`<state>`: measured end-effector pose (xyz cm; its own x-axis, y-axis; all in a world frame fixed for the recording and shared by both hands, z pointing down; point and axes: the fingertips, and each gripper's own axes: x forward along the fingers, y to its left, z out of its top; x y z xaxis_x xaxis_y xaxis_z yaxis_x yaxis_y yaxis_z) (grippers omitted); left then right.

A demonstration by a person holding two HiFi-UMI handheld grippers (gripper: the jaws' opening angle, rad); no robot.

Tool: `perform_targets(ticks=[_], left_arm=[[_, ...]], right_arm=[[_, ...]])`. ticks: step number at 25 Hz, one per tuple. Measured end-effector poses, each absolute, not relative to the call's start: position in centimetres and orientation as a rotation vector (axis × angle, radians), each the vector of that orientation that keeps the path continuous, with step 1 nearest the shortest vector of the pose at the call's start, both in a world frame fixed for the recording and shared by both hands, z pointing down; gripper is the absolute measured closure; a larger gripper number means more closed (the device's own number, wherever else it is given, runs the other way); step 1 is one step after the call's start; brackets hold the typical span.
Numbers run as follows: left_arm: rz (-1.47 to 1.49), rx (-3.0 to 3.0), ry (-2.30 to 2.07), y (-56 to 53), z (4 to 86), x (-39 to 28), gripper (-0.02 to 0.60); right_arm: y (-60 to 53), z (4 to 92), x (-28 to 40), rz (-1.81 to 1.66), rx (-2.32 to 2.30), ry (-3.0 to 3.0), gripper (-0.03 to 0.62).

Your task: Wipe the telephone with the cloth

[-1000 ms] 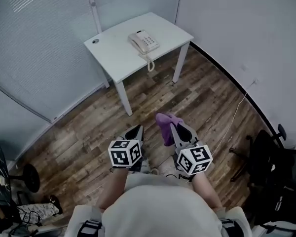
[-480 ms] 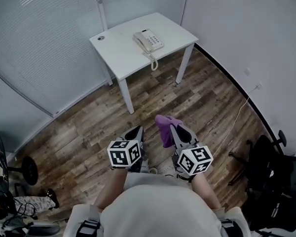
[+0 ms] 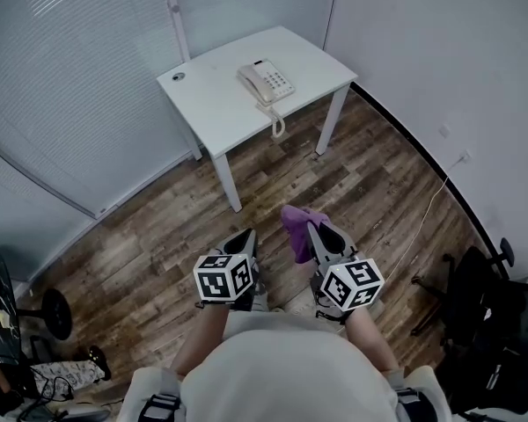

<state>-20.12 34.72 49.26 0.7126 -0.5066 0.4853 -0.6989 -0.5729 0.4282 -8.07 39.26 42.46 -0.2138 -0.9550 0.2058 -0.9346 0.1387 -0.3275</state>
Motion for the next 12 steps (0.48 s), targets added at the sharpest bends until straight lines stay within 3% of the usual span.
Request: perform_targets(ticks=[12], left_arm=[[0.408,2.322,-0.876,25.2,48.6,-19.1,0.56]], right_arm=[[29.8,41.7,-7.0,-0.597,-1.967,2.308,0.551]])
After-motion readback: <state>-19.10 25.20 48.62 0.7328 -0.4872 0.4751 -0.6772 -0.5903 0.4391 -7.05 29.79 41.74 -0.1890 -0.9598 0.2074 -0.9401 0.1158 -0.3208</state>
